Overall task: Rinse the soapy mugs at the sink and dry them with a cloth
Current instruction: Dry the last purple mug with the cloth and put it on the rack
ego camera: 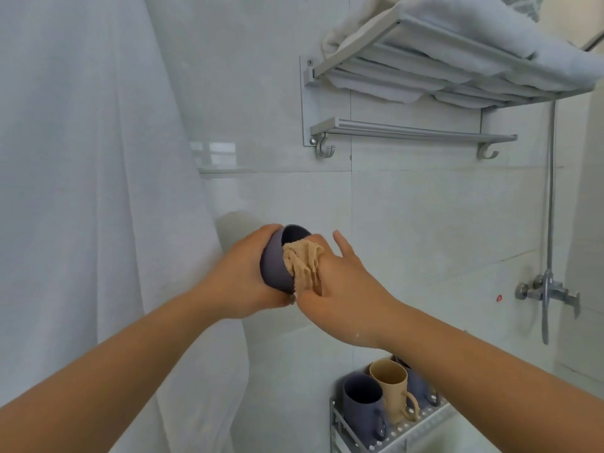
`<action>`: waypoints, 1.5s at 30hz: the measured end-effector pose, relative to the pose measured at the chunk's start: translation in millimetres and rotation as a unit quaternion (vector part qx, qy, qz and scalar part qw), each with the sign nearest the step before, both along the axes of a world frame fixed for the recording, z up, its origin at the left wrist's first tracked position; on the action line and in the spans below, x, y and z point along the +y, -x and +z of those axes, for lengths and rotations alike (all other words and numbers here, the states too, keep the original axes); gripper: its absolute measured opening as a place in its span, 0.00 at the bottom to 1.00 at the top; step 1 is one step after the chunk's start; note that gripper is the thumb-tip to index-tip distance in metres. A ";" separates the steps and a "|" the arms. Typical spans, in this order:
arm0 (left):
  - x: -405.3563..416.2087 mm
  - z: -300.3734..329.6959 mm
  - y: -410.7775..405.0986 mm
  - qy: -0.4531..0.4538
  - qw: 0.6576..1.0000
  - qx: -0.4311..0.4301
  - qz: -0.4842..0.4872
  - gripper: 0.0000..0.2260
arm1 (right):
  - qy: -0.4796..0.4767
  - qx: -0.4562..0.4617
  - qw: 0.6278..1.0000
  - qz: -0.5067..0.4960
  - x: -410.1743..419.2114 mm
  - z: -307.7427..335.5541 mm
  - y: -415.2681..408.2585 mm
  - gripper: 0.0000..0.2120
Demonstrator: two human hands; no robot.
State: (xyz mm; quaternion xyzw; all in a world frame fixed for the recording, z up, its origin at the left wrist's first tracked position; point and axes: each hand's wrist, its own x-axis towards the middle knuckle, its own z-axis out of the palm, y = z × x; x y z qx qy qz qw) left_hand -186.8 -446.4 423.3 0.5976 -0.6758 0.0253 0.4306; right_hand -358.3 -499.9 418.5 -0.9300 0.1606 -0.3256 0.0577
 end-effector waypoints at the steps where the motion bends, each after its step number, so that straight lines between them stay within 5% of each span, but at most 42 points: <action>1: 1.8 2.4 -2.6 -0.006 1.000 -0.003 0.000 0.36 | 0.015 0.016 1.000 0.006 1.7 1.2 1.7 0.10; 7: 4.3 6.3 8.1 -0.050 0.992 -0.116 -0.016 0.32 | 0.054 0.191 0.980 0.003 -15.3 3.1 2.5 0.02; 12: -0.4 10.0 11.1 -0.020 0.989 -0.144 -0.025 0.31 | 0.181 0.217 0.956 -0.074 -21.6 -0.3 -6.0 0.12; 14: -3.8 9.7 10.3 -0.015 0.984 -0.174 -0.015 0.28 | 0.073 0.188 0.978 -0.054 -17.9 0.8 -9.0 0.07; 16: -6.5 4.3 10.6 0.000 0.975 -0.221 0.013 0.25 | -0.162 0.152 0.975 0.002 -10.4 3.1 -10.2 0.03; 19: -12.4 -13.0 7.4 0.091 0.952 -0.283 0.068 0.31 | -0.416 0.046 0.903 0.093 -8.9 0.9 -17.5 0.12; 22: -15.4 -20.8 4.1 0.140 0.937 -0.312 0.069 0.34 | -0.490 -0.027 0.862 0.125 -8.5 -4.9 -26.4 0.21; 25: -14.3 -17.8 0.7 0.057 0.950 -0.304 0.047 0.36 | -0.386 0.078 0.915 0.086 -8.7 -10.8 -22.7 0.07; 28: -11.6 -16.5 4.7 0.000 0.962 -0.272 0.025 0.29 | -0.133 0.207 0.969 0.013 -16.9 -17.4 -14.1 0.06; 29: -10.6 -16.6 6.7 -0.006 0.966 -0.258 0.014 0.28 | -0.034 0.245 0.969 -0.016 -17.3 -17.0 -10.0 0.03; 31: -8.7 -14.1 9.8 -0.021 0.973 -0.230 -0.007 0.28 | 0.157 0.304 0.936 -0.087 -25.1 -20.9 -8.8 0.19; 33: -7.2 -9.5 10.6 -0.047 0.977 -0.208 -0.018 0.29 | 0.306 0.317 0.891 -0.106 -28.8 -18.3 -8.0 0.24; 35: -6.4 -4.7 9.9 -0.078 0.976 -0.202 -0.021 0.30 | 0.324 0.324 0.883 -0.104 -30.5 -15.8 -6.8 0.24; 41: -7.2 0.3 15.3 -0.075 0.976 -0.203 -0.007 0.24 | -0.107 0.213 0.971 -0.032 -13.5 -9.7 -15.7 0.06; 45: -12.2 -3.5 11.0 0.003 0.963 -0.264 0.049 0.22 | -0.436 0.059 0.893 0.093 -13.7 -4.5 -18.0 0.19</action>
